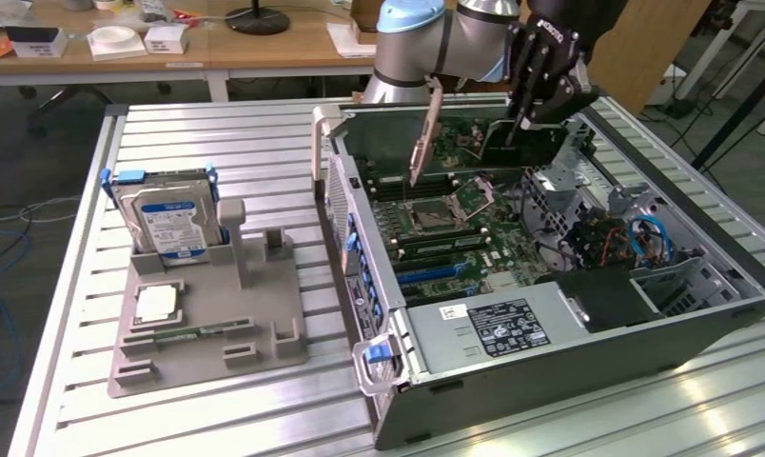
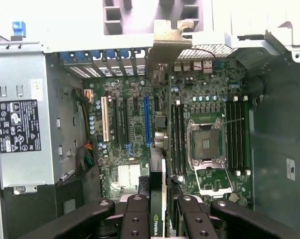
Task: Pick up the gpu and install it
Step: 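Insert the gpu into the slot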
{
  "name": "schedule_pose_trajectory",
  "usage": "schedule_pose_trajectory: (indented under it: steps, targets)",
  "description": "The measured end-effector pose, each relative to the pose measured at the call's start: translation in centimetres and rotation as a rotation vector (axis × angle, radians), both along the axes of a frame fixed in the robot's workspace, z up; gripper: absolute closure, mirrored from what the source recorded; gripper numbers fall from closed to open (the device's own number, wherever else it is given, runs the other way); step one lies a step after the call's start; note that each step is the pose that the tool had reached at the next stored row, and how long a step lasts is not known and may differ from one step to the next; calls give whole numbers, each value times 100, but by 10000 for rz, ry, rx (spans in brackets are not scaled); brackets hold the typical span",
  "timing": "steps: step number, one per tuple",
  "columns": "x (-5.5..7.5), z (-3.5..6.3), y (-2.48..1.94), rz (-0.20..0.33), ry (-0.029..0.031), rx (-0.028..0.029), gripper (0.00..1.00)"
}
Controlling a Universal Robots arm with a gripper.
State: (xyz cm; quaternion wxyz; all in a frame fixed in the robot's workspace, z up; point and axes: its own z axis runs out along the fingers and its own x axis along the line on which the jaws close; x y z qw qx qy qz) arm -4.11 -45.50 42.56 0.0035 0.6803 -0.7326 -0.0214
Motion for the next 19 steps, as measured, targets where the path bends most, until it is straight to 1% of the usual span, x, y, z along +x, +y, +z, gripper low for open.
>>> schedule_pose_trajectory:
  steps: [3, 12, 15, 19]
  targets:
    - [0, 0, 0, 226, 0, 0, 74]
    - [0, -1, 0, 228, 0, 0, 74]
    - [0, -19, 0, 228, 0, -2, 74]
    - [0, -69, 0, 229, -3, 0, 74]
